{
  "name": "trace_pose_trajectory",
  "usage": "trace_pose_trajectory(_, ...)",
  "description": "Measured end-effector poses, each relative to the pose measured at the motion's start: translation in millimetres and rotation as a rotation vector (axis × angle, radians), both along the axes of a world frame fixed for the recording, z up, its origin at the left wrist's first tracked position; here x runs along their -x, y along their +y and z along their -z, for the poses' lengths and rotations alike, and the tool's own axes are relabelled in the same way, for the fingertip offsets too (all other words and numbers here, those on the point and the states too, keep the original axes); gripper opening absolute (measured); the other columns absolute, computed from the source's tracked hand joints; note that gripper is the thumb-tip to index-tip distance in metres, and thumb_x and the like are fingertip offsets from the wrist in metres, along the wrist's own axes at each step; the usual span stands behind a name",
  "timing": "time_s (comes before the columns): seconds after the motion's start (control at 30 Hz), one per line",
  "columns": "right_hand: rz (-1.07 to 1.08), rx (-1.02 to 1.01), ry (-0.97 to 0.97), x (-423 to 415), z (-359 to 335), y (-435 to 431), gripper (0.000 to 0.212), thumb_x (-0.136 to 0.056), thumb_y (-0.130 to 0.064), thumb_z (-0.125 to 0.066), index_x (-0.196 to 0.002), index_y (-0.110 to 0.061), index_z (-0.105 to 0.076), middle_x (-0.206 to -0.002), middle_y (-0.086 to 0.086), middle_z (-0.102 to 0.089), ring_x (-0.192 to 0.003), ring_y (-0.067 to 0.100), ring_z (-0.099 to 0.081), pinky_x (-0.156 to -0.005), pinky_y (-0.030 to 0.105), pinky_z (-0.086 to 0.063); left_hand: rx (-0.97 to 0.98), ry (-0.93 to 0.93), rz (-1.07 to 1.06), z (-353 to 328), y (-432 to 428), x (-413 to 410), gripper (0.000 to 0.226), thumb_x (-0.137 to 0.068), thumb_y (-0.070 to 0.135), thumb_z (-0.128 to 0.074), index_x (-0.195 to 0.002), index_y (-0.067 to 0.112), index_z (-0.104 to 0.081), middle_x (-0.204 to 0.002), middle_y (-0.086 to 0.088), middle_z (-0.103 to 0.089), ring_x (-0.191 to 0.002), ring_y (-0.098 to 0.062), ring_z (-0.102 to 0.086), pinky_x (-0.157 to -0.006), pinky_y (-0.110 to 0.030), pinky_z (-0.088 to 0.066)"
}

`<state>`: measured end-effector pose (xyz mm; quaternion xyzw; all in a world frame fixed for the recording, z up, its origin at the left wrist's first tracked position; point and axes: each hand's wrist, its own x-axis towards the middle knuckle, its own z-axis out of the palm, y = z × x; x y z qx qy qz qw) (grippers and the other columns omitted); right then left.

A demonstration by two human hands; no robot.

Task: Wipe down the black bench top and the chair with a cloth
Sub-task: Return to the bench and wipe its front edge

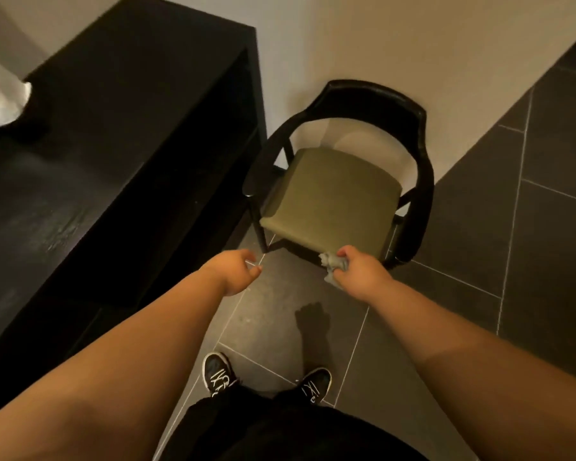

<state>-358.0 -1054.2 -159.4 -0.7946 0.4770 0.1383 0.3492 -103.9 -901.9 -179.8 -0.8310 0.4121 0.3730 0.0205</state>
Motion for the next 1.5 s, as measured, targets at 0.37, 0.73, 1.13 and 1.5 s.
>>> trace_pose_trajectory(0.37, -0.362, 0.05, 0.047, -107.1, 4.2, 135.8, 0.04, -0.098, -0.033, -0.057, -0.137, -0.022, -0.054, -0.118, 0.011, -0.067, -0.094, 0.029, -0.06, -0.078, 0.035, -0.046, 0.023, 0.093, -0.328, 31.3, 216.2, -17.2, 0.048, -0.102, 0.052, -0.053, -0.142, 0.026, -0.056, -0.124, -0.005, -0.068, -0.113, -0.025, -0.065, -0.102, -0.046, -0.054)
trace_pose_trajectory(0.73, -0.746, 0.031, -0.044, -204.7, -7.6, 398.8, 0.033, -0.102, -0.033, -0.055, -0.134, -0.03, -0.055, -0.109, -0.002, -0.066, -0.093, 0.019, -0.063, -0.084, 0.043, -0.057, -0.03, -0.001, -0.782, 5.0, 547.1, -17.8, 0.043, -0.101, 0.053, -0.056, -0.138, 0.03, -0.059, -0.122, 0.0, -0.069, -0.109, -0.022, -0.065, -0.1, -0.044, -0.056)
trace_pose_trajectory(1.13, -1.209, 0.0, -0.148, -264.7, -47.8, 657.2, 0.026, -0.1, -0.035, -0.06, -0.126, -0.033, -0.06, -0.1, -0.009, -0.066, -0.089, 0.011, -0.063, -0.083, 0.039, -0.058, 0.021, -0.099, -1.243, -43.4, 807.5, 70.7, 0.045, -0.104, 0.051, -0.056, -0.14, 0.024, -0.059, -0.124, -0.001, -0.069, -0.11, -0.022, -0.065, -0.1, -0.041, -0.054)
trace_pose_trajectory(1.5, -1.493, 0.028, -0.236, -326.2, -95.5, 765.8, 0.027, -0.098, -0.031, -0.058, -0.125, -0.032, -0.061, -0.098, -0.008, -0.065, -0.087, 0.015, -0.063, -0.081, 0.044, -0.058, 0.029, -0.213, -1.444, -83.1, 888.2, 72.7, 0.042, -0.101, 0.052, -0.056, -0.136, 0.028, -0.061, -0.111, 0.005, -0.07, -0.1, -0.018, -0.066, -0.095, -0.041, -0.057)
